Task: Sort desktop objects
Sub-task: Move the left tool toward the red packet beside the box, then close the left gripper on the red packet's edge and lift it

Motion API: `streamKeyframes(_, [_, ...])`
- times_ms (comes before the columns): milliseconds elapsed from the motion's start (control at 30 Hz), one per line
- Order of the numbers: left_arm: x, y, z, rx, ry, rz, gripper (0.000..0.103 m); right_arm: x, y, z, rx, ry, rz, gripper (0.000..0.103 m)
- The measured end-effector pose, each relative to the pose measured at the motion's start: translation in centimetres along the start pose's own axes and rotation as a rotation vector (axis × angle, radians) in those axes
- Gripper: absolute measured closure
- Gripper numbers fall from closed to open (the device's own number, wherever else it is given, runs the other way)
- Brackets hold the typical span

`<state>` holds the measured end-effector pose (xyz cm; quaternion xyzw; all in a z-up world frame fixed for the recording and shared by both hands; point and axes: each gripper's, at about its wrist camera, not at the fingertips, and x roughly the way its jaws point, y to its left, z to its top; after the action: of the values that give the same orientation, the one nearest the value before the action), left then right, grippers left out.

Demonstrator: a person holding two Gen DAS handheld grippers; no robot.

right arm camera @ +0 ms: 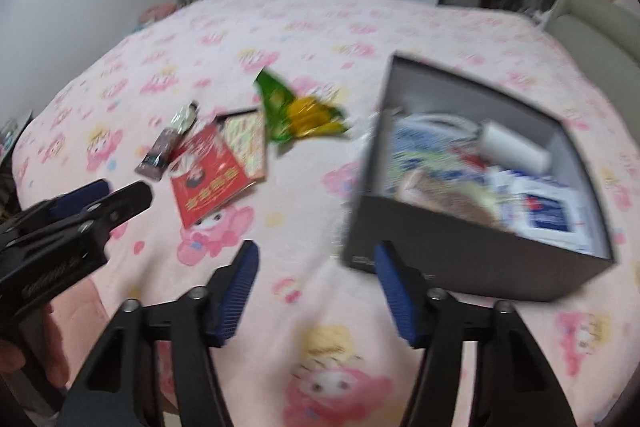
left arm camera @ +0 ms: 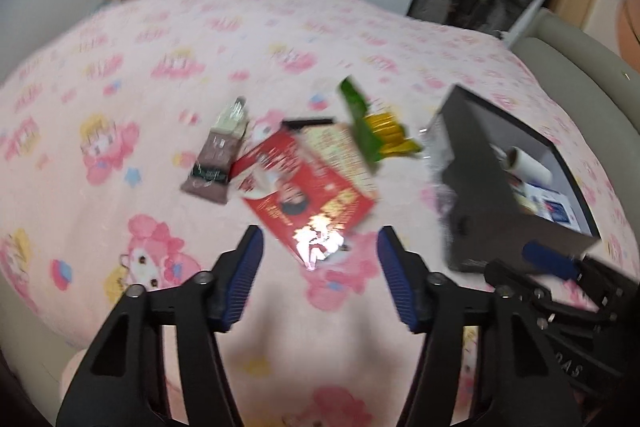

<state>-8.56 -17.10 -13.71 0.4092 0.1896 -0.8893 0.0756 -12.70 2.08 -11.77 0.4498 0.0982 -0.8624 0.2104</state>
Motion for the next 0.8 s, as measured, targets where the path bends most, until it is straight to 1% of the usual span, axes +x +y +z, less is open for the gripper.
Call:
streamKeyframes(67, [2.0, 1.4, 0.3, -0.048, 0.037, -0.043, 0.059, 2.1, 0.7, 0.6, 0.01, 0.034, 0.04, 0.058])
streamKeyframes(100, [2.9, 2.1, 0.3, -0.071, 0.053, -0.069, 0.063, 2.9, 1.0, 0.8, 0.019, 0.042, 0.074, 0.058])
streamKeyframes(133, [3.7, 2.6, 0.0, -0.093, 0.067, -0.088, 0.071, 3.6, 1.3, 1.1, 0.028, 0.049, 0.105, 0.058])
streamKeyframes(167, [4.4, 3.1, -0.4, -0.113, 0.08, -0.096, 0.073, 4.3, 1.7, 1.3, 0.034, 0.054, 0.124, 0.058])
streamKeyframes(200, [5.0, 3.6, -0.8, -0.134, 0.094, -0.103, 0.073, 4.9, 2.0, 1.5, 0.038, 0.059, 0.141, 0.058])
streamKeyframes(300, [6.1, 5.0, -1.5, -0.185, 0.131, -0.13, 0.073, 6.4, 2.8, 1.8, 0.047, 0.073, 0.146, 0.058])
streamKeyframes(400, [6.5, 6.3, -1.3, -0.249, 0.125, -0.169, 0.073, 7.5, 3.1, 2.0, 0.066, 0.087, 0.145, 0.058])
streamKeyframes(533, [7.7, 7.3, -1.3, -0.313, 0.149, -0.213, 0.073, 9.0, 3.4, 2.2, 0.09, 0.106, 0.144, 0.058])
streamKeyframes(633, [8.4, 7.2, -1.1, -0.316, 0.156, -0.221, 0.073, 9.9, 3.8, 2.7, 0.094, 0.118, 0.167, 0.058])
streamKeyframes(667, [8.4, 7.0, -1.1, -0.308, 0.153, -0.219, 0.074, 10.3, 4.1, 2.8, 0.093, 0.124, 0.181, 0.058])
streamKeyframes(733, [8.4, 7.0, -1.0, -0.307, 0.146, -0.215, 0.082, 11.0, 4.5, 3.0, 0.098, 0.139, 0.214, 0.058])
streamKeyframes(767, [8.4, 7.0, -1.0, -0.307, 0.144, -0.22, 0.083, 11.4, 4.7, 3.0, 0.104, 0.148, 0.231, 0.058])
streamKeyframes(800, [8.4, 6.8, -1.0, -0.303, 0.145, -0.232, 0.083, 11.7, 4.8, 3.1, 0.109, 0.154, 0.245, 0.061])
